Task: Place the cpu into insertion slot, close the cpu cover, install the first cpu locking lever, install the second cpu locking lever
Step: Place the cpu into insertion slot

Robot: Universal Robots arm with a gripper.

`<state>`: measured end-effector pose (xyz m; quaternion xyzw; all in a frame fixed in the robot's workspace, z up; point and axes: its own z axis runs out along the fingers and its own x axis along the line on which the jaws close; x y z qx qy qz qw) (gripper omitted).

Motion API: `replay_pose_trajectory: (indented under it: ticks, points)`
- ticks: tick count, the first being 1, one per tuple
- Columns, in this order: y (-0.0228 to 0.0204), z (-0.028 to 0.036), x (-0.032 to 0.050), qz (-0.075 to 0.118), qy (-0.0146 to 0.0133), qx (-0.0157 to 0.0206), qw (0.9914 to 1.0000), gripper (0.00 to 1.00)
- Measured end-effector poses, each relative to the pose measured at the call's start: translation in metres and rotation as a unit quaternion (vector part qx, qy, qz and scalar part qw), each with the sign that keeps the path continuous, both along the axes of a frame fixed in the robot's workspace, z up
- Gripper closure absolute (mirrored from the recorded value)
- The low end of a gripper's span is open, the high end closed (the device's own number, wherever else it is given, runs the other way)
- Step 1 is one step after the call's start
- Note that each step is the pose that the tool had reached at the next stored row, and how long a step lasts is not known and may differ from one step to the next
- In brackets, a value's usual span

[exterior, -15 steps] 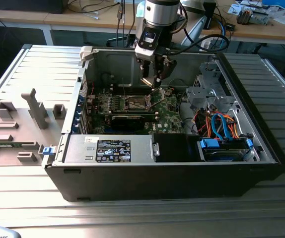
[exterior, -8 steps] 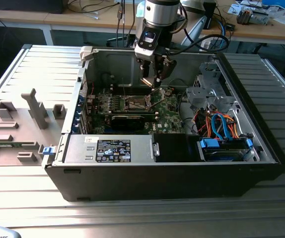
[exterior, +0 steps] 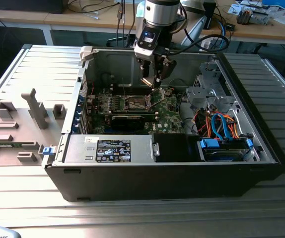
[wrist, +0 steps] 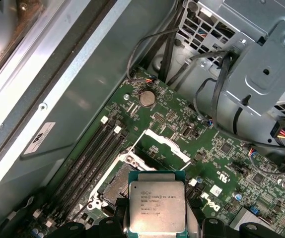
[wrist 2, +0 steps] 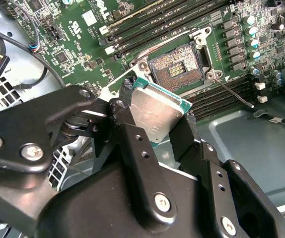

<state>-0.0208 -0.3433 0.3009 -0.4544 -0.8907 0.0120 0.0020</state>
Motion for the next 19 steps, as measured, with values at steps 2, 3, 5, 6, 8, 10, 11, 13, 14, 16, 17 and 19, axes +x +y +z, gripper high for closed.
replay_pose_trajectory:
  ticks: [2, 3, 5, 6, 8, 10, 11, 13, 14, 16, 17, 19]
  points:
    - [0.0000, 0.0000, 0.0000, -0.001, 0.0000, -0.0002, 1.00000, 0.46]
    - [0.0000, 0.0000, 0.0000, -0.002, 0.0000, -0.0002, 1.00000, 0.46]
    - [0.0000, 0.0000, 0.0000, -0.003, 0.0000, -0.0003, 1.00000, 0.46]
    - [0.0000, 0.0000, 0.0000, -0.003, 0.0000, -0.0003, 1.00000, 0.46]
    - [0.0000, 0.0000, 0.0000, -0.004, 0.0000, -0.0003, 0.99999, 0.46]
    - [0.0000, 0.0000, 0.0000, -0.005, 0.0000, -0.0004, 0.99999, 0.46]
    - [0.0000, 0.0000, 0.0000, -0.006, 0.0000, -0.0005, 0.99998, 0.46]
    - [0.0000, 0.0000, 0.0001, -0.006, 0.0000, -0.0005, 0.99998, 0.46]
    - [0.0000, 0.0000, 0.0000, -0.007, 0.0000, -0.0005, 0.99998, 0.46]
    - [0.0000, 0.0000, 0.0000, -0.008, 0.0000, -0.0006, 0.99997, 0.46]
    - [0.0000, 0.0000, 0.0001, -0.008, 0.0000, -0.0006, 0.99997, 0.46]
    - [0.0000, 0.0000, 0.0001, -0.009, 0.0000, -0.0007, 0.99996, 0.46]
